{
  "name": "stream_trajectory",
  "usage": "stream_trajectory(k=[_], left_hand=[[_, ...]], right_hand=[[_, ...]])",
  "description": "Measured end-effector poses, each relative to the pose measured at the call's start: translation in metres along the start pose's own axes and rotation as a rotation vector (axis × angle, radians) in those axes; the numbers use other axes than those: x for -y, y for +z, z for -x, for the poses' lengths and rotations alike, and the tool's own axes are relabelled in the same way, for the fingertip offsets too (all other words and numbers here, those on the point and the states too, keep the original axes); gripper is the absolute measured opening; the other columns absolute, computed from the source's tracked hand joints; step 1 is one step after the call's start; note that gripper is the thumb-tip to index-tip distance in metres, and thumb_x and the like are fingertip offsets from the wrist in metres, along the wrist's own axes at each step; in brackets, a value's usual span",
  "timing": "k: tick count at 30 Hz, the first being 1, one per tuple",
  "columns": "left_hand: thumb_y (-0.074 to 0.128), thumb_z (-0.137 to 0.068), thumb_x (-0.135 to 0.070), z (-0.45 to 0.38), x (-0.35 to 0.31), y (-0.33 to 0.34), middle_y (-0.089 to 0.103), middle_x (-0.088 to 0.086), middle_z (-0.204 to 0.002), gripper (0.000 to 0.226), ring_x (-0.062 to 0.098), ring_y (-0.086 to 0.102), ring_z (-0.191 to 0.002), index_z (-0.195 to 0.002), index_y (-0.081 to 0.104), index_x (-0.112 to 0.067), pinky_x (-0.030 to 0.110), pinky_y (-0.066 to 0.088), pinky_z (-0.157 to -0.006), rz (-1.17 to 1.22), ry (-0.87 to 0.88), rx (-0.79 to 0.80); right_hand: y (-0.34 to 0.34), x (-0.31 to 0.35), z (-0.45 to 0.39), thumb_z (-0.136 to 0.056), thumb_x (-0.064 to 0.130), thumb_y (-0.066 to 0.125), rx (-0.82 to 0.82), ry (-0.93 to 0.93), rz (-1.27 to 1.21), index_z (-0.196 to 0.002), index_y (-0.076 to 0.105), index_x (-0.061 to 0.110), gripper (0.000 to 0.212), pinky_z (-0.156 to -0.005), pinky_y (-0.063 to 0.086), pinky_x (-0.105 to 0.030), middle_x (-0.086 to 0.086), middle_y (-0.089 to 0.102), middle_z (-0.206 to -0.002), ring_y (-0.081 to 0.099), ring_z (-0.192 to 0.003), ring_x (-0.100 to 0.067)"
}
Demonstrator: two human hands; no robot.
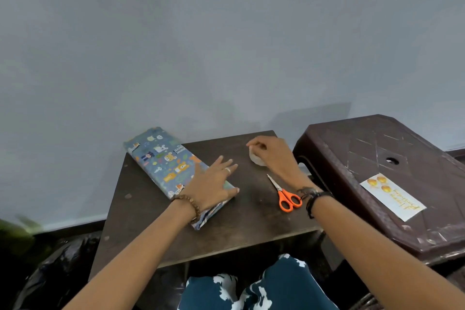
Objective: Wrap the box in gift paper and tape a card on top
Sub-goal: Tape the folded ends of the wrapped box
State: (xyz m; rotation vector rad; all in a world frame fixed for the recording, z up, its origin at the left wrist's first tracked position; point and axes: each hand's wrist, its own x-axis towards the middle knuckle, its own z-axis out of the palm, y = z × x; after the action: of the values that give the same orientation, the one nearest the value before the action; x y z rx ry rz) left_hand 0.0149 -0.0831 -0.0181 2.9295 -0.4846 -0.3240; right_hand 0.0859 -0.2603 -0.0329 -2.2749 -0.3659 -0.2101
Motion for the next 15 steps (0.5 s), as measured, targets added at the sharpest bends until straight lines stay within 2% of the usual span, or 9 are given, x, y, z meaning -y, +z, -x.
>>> stream_trajectory(k=[2,5,8,11,13,15], left_hand=[[0.04,-0.097,-0.035,-0.021,-0.006,-0.006,0.014,-0.003,-0.156,0.057,0.012,-0.003,-0.145,-0.147,0.021,-0.016,0.051,-0.002,-0.114,0.009,0.06,-0.029],[0.036,-0.1,-0.028,-0.056,-0.01,-0.01,0.022,0.0,-0.154,0.048,0.015,0.0,-0.145,-0.145,0.029,-0.013,0.045,0.001,-0.116,-0.08,0.14,-0.064],[0.038,-0.099,-0.013,-0.088,-0.011,-0.01,0.026,0.001,-0.153,0.044,0.018,0.003,-0.145,-0.143,0.034,-0.013,0.044,0.003,-0.116,-0.259,0.228,-0.061],[0.041,-0.096,-0.003,-0.111,-0.009,-0.008,0.029,0.003,-0.152,0.045,0.019,0.007,-0.145,-0.139,0.041,-0.015,0.043,0.003,-0.116,-0.363,0.283,-0.042],[0.045,-0.094,-0.005,-0.123,-0.008,-0.007,0.033,0.009,-0.149,0.036,0.019,0.015,-0.144,-0.128,0.054,-0.014,0.043,0.002,-0.116,-0.363,0.287,-0.025],[0.049,-0.093,-0.008,-0.131,-0.01,-0.006,0.04,0.011,-0.145,0.026,0.022,0.035,-0.136,-0.116,0.06,-0.012,0.042,0.002,-0.117,-0.334,0.28,-0.031]], right_hand=[[-0.008,-0.011,-0.021,-0.091,0.019,0.053,-0.055,0.051,0.064,-0.097,0.07,0.017,0.018,-0.073,0.042,-0.022,0.003,0.068,-0.095,0.058,-0.082,-0.007],[-0.014,-0.033,-0.051,-0.09,0.019,0.055,-0.045,0.137,0.196,-0.097,0.071,0.014,0.018,-0.081,0.045,-0.031,-0.003,0.064,-0.101,0.057,-0.097,-0.018],[-0.016,-0.054,-0.075,-0.085,0.02,0.061,0.042,0.212,0.266,-0.097,0.071,0.013,0.017,-0.09,0.047,-0.041,-0.008,0.064,-0.105,0.053,-0.107,-0.025],[-0.014,-0.066,-0.09,-0.085,0.021,0.062,0.194,0.232,0.289,-0.094,0.071,0.014,0.015,-0.095,0.045,-0.042,-0.006,0.067,-0.105,0.053,-0.11,-0.026],[-0.012,-0.067,-0.097,-0.086,0.02,0.062,0.253,0.216,0.327,-0.094,0.071,0.013,0.015,-0.096,0.046,-0.04,-0.005,0.068,-0.105,0.055,-0.107,-0.023],[-0.011,-0.066,-0.101,-0.085,0.018,0.062,0.264,0.201,0.331,-0.09,0.072,0.013,0.013,-0.093,0.049,-0.039,-0.006,0.069,-0.102,0.06,-0.1,-0.022]])
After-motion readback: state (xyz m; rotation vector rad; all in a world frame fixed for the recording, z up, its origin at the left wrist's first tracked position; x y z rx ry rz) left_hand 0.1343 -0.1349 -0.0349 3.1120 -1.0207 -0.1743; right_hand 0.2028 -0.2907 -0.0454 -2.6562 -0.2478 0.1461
